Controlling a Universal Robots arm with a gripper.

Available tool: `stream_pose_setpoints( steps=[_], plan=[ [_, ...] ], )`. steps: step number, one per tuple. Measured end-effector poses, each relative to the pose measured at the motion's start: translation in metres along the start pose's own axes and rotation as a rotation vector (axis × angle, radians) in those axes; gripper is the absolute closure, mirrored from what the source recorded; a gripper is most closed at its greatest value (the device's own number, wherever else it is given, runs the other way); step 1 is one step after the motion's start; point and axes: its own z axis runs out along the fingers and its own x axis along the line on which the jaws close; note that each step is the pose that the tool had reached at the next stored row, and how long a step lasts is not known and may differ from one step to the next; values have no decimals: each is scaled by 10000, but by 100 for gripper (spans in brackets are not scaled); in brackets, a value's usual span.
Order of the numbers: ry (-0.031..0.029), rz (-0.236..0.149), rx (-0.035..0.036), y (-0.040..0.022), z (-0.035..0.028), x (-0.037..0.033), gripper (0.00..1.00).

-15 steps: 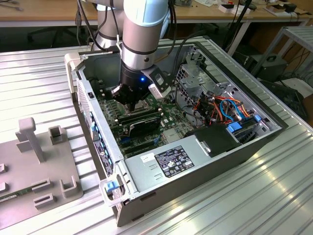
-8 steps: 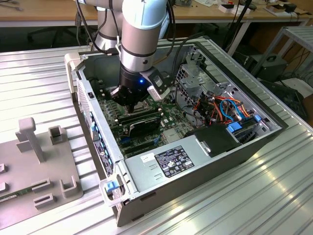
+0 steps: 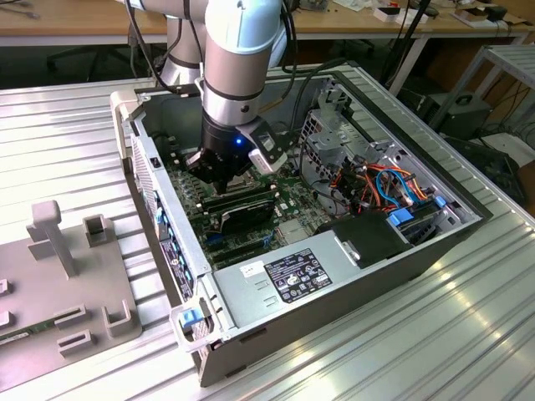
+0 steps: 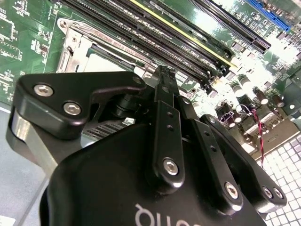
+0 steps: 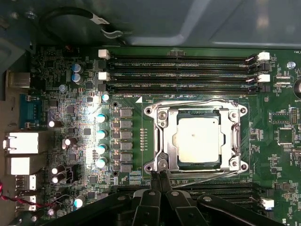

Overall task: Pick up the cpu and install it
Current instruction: 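Install the second cpu locking lever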

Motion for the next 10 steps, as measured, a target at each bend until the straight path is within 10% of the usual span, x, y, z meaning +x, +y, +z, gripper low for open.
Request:
stream_pose_setpoints(
  steps=[10],
  plan=[
    [-1,0,-2,3,26,1,89]
  ],
)
